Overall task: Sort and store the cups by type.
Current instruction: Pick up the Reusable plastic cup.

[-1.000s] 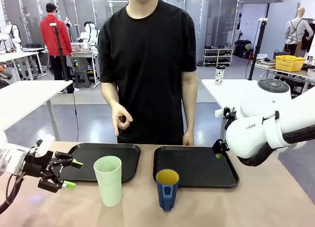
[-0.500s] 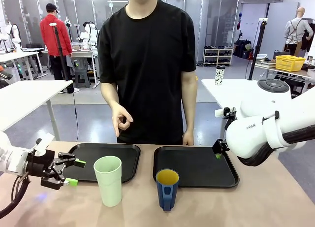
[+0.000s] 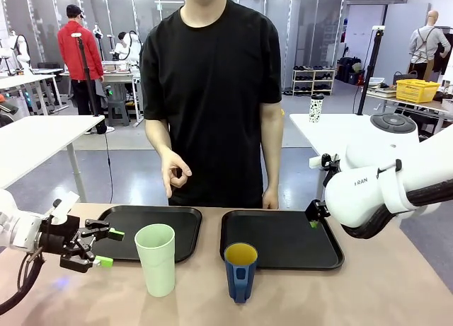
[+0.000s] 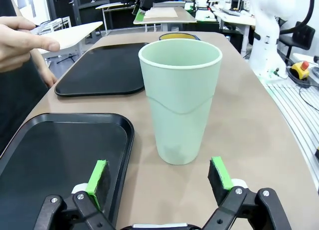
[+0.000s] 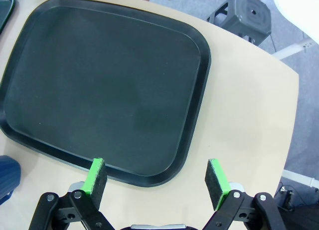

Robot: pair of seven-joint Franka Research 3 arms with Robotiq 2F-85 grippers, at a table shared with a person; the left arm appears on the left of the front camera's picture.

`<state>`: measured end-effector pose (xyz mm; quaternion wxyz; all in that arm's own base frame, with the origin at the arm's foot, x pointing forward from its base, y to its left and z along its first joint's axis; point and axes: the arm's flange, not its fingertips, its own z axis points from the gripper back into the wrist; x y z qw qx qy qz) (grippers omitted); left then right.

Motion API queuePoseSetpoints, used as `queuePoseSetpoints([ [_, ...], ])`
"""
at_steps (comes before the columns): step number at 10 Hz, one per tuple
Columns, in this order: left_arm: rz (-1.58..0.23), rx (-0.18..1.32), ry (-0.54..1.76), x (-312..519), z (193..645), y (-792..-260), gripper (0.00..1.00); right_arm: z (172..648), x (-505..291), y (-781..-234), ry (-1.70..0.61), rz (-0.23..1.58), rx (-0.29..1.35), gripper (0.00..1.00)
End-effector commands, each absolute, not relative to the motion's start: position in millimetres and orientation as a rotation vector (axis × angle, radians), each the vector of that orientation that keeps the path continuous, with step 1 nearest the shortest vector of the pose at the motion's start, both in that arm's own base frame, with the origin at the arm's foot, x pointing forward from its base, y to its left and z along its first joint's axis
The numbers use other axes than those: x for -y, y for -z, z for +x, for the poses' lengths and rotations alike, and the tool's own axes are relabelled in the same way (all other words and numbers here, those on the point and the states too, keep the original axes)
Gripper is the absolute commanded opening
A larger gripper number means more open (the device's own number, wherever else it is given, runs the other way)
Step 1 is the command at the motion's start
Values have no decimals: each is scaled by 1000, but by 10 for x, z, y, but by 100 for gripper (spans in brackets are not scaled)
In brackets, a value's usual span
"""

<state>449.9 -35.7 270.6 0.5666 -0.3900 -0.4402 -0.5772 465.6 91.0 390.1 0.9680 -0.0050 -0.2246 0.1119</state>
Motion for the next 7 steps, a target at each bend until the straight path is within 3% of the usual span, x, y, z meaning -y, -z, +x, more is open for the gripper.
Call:
queuePoseSetpoints([
  [1,-934,1025,1374,412,4543,-2622,100,4640,-907,-3911,-236,-11,458,100],
  [7,-1044,1074,1407,697,4629,-2352,100,4640,-907,-3911,-236,-11,458,100],
])
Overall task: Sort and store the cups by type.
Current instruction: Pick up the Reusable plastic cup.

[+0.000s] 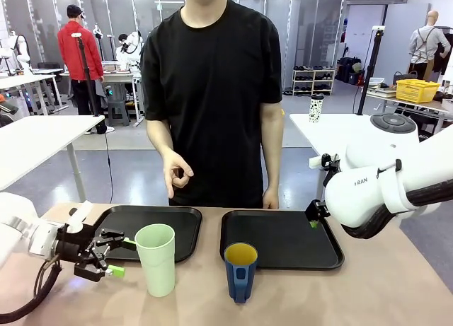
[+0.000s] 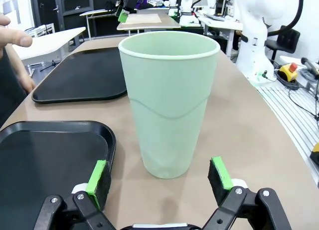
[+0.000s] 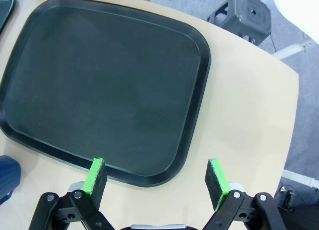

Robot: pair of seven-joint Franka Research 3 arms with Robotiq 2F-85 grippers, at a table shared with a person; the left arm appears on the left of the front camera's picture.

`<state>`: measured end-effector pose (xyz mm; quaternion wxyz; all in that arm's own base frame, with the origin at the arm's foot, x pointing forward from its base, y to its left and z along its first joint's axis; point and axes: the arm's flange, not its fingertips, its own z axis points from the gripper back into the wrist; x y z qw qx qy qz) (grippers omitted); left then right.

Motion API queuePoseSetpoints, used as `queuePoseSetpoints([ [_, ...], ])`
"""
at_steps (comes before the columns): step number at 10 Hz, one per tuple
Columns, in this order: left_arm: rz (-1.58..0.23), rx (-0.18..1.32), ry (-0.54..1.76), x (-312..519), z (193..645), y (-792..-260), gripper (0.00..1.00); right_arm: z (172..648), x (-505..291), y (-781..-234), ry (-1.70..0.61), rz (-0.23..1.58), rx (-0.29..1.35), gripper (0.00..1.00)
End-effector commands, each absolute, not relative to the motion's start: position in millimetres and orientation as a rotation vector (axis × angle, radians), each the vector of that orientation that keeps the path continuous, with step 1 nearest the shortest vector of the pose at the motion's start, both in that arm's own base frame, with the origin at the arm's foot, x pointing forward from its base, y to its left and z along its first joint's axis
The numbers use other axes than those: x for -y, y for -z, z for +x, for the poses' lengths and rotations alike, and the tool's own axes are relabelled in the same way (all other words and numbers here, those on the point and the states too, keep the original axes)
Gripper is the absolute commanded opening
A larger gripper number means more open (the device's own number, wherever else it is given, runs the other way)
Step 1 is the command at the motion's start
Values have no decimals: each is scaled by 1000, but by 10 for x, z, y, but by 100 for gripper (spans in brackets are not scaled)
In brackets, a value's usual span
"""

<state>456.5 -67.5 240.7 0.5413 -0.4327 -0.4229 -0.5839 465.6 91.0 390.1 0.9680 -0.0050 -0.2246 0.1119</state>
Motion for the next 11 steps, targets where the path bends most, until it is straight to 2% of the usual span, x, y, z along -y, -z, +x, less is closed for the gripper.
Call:
queuePoseSetpoints([
  [1,-1071,1081,1409,733,4646,-2320,100,4640,-907,-3911,-236,-11,458,100],
  [5,-1192,1078,1413,900,4693,-2242,100,4640,-907,-3911,-236,-11,458,100],
  [11,-1230,1058,1422,1051,4751,-2180,100,4640,-907,-3911,-236,-11,458,100],
])
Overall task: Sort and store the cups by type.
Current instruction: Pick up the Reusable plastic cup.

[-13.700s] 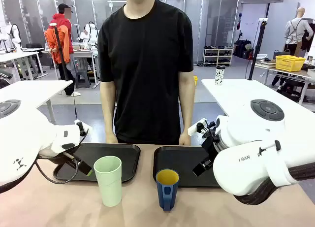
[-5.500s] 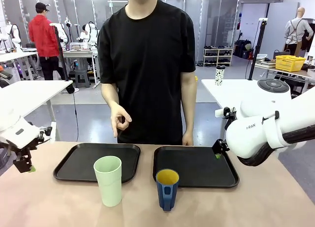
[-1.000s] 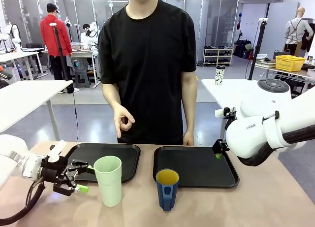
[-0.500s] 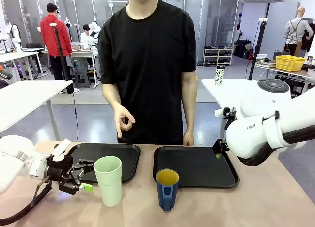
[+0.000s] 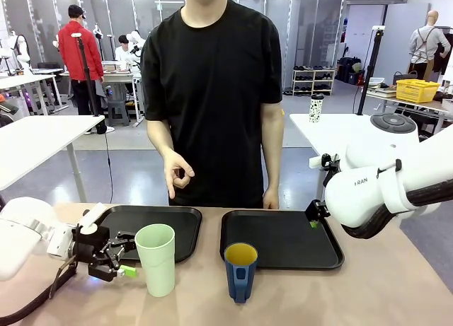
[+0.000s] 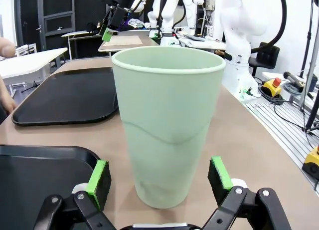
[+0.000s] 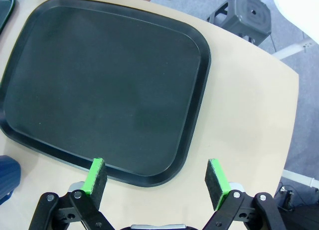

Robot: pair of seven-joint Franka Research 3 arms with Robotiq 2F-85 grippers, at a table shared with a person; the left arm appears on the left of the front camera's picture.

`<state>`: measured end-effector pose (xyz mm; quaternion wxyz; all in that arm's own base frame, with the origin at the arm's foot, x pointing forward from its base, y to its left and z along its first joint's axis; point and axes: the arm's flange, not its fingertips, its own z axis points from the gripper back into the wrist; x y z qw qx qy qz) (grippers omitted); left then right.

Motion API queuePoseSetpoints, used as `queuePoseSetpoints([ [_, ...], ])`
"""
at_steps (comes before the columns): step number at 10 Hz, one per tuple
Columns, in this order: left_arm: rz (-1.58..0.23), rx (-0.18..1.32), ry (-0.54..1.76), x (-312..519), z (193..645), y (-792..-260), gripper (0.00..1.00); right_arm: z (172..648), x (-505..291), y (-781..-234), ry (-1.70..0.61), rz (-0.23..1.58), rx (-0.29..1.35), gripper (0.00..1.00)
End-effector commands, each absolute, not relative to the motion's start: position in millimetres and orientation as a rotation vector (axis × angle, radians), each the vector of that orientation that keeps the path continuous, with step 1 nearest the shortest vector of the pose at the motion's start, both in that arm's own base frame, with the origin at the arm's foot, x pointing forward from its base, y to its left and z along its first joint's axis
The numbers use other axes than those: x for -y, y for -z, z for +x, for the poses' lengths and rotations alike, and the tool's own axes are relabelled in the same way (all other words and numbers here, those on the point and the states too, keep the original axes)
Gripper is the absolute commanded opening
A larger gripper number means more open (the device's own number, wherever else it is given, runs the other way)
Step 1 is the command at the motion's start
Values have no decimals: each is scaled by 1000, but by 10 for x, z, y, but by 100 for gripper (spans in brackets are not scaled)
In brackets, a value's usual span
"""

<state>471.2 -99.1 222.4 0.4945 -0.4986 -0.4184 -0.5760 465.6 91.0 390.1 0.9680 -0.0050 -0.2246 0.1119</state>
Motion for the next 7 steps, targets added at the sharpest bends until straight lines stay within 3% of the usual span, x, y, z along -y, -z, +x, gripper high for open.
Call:
queuePoseSetpoints([
  [1,-1231,1049,1424,1083,4754,-2166,100,4640,-907,-3911,-236,-11,458,100],
  [7,-1297,1061,1439,1337,4859,-2137,100,4640,-907,-3911,-236,-11,458,100],
])
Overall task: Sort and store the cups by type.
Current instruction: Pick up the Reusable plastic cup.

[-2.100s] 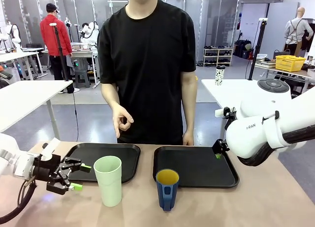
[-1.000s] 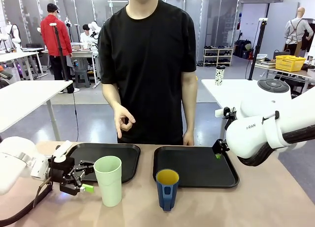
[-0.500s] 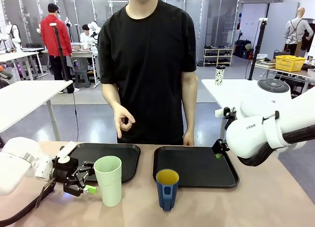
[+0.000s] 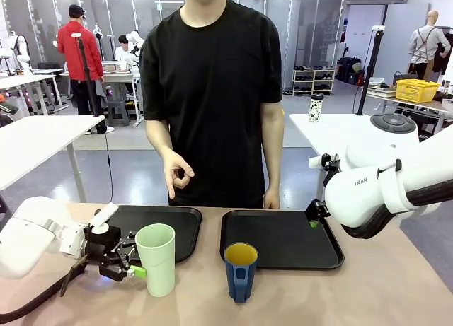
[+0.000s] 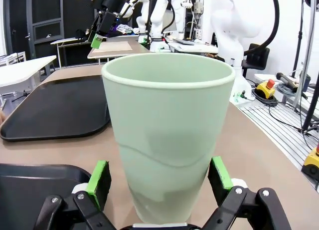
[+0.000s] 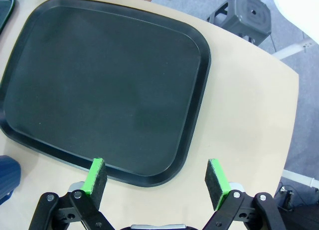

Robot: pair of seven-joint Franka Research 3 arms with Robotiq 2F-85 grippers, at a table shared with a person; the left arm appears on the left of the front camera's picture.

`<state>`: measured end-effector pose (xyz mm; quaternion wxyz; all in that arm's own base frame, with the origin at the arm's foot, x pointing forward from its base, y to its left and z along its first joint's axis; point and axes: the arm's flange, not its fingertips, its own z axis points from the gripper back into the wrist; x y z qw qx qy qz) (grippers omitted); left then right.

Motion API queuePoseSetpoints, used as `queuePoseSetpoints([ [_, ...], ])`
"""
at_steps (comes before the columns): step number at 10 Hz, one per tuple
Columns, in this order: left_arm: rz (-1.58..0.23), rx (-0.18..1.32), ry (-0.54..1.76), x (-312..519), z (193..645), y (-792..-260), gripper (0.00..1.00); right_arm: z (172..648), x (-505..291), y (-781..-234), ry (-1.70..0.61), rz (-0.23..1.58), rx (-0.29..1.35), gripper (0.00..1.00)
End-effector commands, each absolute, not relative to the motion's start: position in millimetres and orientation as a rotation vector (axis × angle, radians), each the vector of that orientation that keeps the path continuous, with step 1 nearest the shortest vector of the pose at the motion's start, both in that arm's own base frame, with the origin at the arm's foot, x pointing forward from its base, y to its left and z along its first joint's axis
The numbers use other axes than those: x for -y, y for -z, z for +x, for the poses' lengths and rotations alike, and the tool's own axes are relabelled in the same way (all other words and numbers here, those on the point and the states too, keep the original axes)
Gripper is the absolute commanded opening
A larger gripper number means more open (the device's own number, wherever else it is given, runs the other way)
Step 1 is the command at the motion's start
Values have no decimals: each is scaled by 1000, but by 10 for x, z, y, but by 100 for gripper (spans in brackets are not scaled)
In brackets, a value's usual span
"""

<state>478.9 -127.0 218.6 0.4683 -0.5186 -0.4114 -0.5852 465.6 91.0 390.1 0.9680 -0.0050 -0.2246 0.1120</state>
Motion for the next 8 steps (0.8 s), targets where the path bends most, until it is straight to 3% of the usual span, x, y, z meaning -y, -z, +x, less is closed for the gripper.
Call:
queuePoseSetpoints([
  [1,-1318,1048,1440,1404,4868,-2130,100,4640,-907,-3911,-236,-11,458,100],
  [8,-1462,958,1504,1771,4881,-2069,100,4640,-907,-3911,-236,-11,458,100],
])
